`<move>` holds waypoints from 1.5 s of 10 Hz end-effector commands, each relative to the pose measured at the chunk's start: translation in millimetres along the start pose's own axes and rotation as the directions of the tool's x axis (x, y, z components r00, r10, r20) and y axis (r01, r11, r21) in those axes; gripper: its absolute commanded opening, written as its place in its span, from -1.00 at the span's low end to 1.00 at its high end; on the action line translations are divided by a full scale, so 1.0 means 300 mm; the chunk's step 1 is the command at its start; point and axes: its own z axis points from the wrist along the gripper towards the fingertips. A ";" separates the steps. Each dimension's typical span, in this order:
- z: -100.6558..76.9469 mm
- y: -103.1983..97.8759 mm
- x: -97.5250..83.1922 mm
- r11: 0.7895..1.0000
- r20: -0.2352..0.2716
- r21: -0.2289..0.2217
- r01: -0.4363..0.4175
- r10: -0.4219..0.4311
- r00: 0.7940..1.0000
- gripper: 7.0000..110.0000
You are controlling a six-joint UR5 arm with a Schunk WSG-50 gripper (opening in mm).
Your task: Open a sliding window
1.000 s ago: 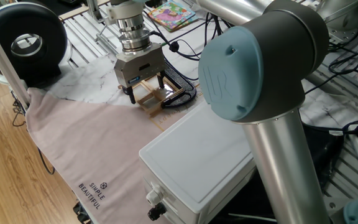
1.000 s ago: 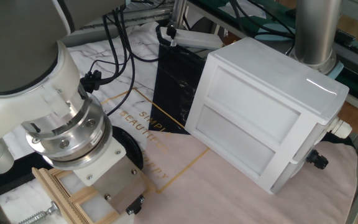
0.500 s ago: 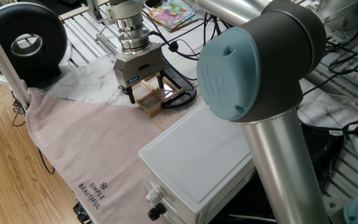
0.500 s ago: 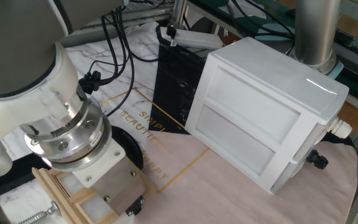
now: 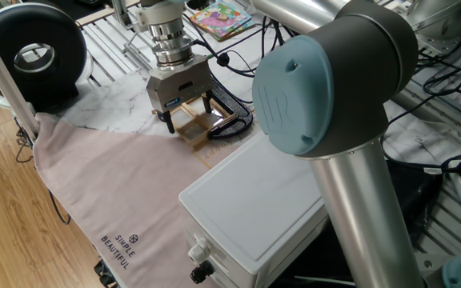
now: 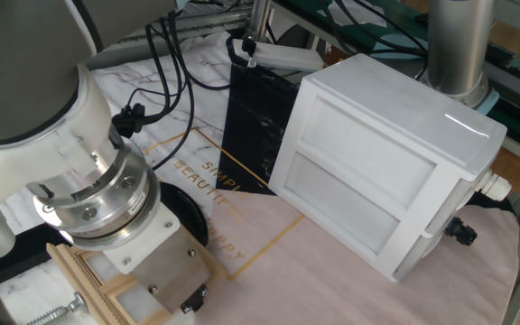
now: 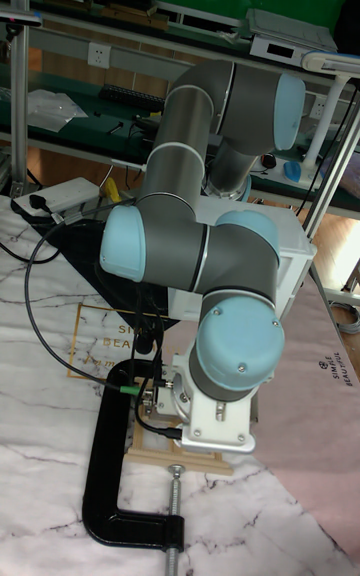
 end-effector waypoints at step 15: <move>-0.050 0.009 -0.201 1.000 0.247 0.005 0.027 -0.027 0.969 0.15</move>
